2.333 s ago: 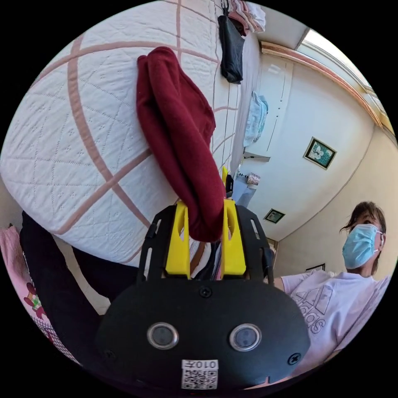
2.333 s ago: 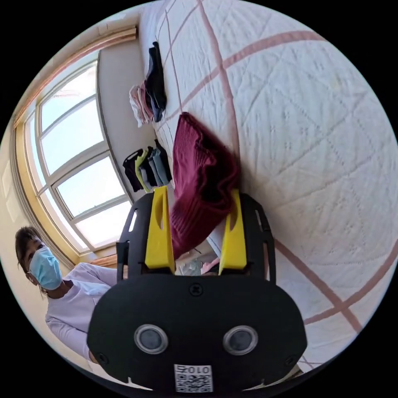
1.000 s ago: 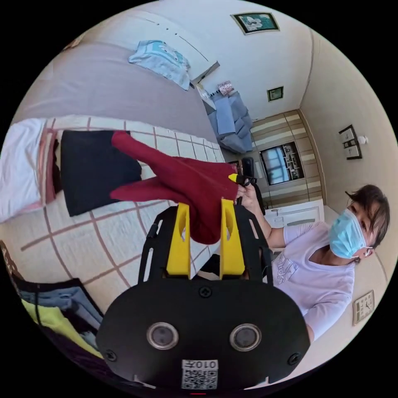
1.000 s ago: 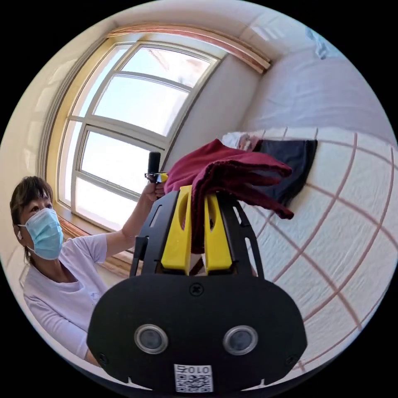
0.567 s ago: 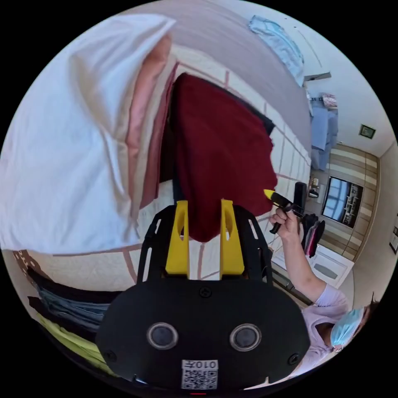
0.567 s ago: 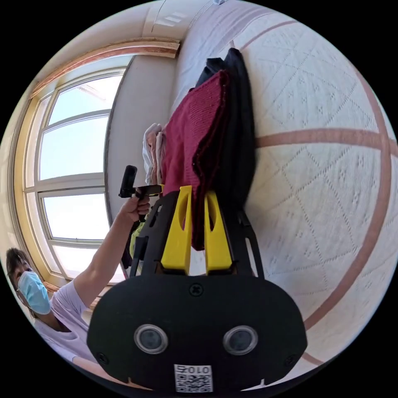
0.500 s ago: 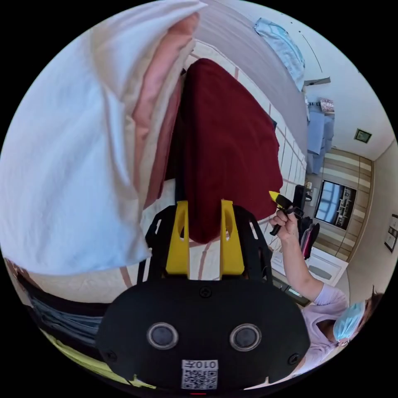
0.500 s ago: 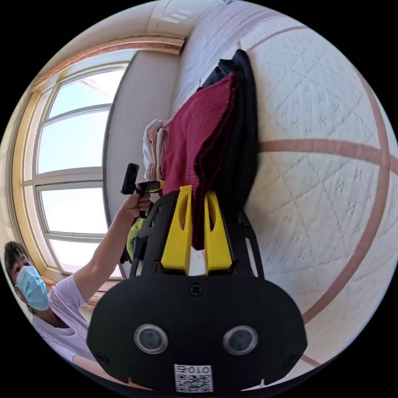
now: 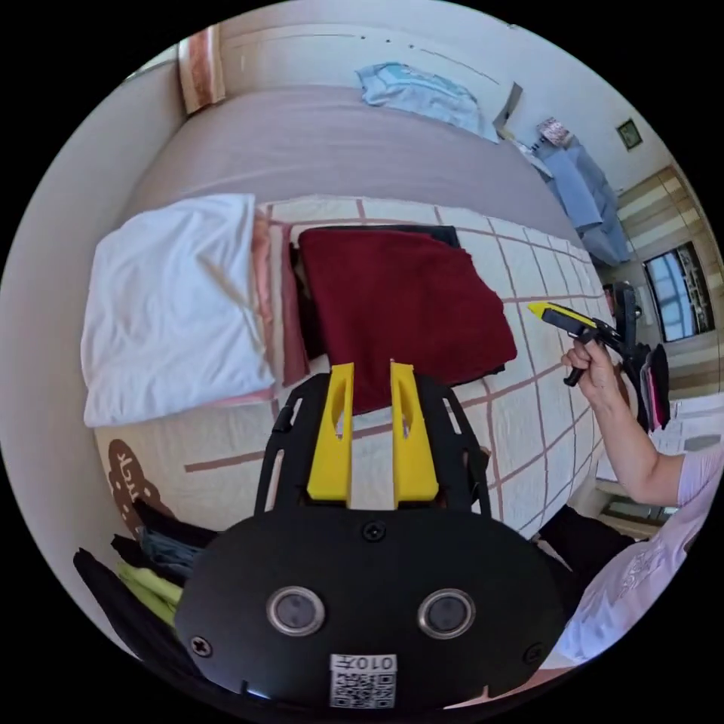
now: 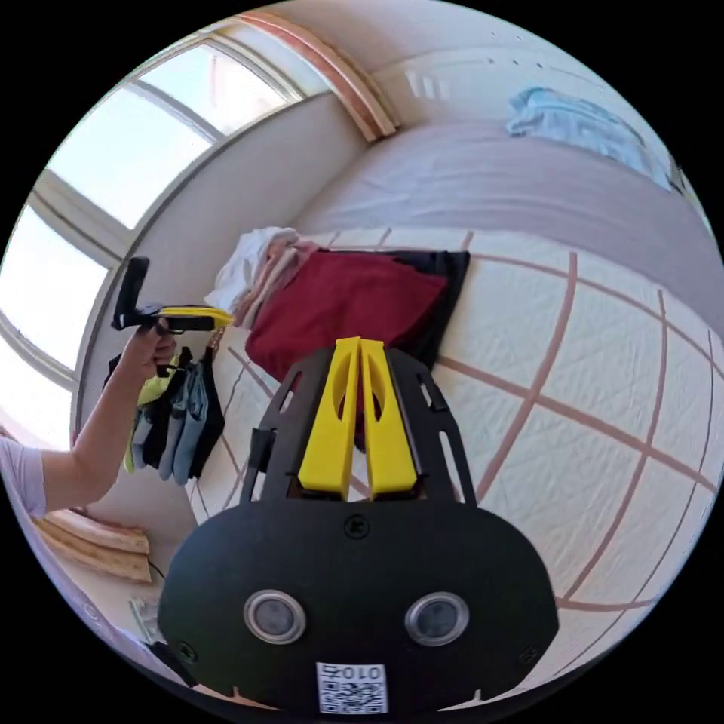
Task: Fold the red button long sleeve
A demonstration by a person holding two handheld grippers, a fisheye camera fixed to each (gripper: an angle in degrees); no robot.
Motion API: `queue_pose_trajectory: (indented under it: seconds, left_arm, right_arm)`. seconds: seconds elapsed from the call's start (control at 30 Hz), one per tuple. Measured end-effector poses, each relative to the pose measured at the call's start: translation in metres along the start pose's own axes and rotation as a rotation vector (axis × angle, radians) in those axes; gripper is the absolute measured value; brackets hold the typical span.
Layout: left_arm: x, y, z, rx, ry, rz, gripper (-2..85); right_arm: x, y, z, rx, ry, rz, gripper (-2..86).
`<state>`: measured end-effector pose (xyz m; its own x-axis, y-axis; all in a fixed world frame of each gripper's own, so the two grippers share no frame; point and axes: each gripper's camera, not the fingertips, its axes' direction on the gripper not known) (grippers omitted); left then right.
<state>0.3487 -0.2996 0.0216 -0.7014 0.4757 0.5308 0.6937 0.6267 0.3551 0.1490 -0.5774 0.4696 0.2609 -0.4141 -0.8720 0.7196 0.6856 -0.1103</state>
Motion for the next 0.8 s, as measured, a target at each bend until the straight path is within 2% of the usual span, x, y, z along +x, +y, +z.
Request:
queue_pose_trajectory:
  seconds: [0.1,0.17,0.27,0.37,0.43,0.5,0.57,0.63,0.8]
  left_arm:
    - [0.027,0.006,0.033,-0.063,-0.060,0.059,6.2]
    - [0.043,0.029,0.069,-0.122,-0.187,0.071,4.8]
    - [0.066,0.059,0.068,-0.055,-0.275,0.081,3.2]
    - [0.090,0.082,0.060,-0.070,-0.319,0.092,1.7]
    - [0.112,0.104,0.035,-0.026,-0.365,0.094,0.9]
    - [0.147,0.143,-0.007,0.145,-0.401,0.089,0.4]
    - [0.202,0.221,-0.061,0.345,-0.366,0.026,0.0]
    - [0.253,0.289,-0.089,0.413,-0.364,0.015,-0.1]
    - [0.396,0.444,-0.144,0.265,-0.459,0.049,-0.1]
  right_arm:
    - [-0.029,0.019,0.050,-0.133,-0.034,-0.027,2.2]
    - [-0.029,0.042,0.091,-0.271,-0.017,0.013,1.9]
    - [-0.042,0.078,0.109,-0.215,0.039,-0.039,1.5]
    - [-0.070,0.098,0.110,-0.272,0.104,-0.093,1.5]
    - [-0.087,0.111,0.089,-0.287,0.110,-0.103,1.6]
    - [-0.119,0.152,0.026,-0.091,0.128,-0.192,1.8]
    - [-0.138,0.199,-0.016,-0.063,0.184,-0.227,1.9]
    - [-0.157,0.260,-0.053,-0.085,0.279,-0.270,2.0]
    - [-0.190,0.453,-0.169,-0.259,0.511,-0.260,2.2]
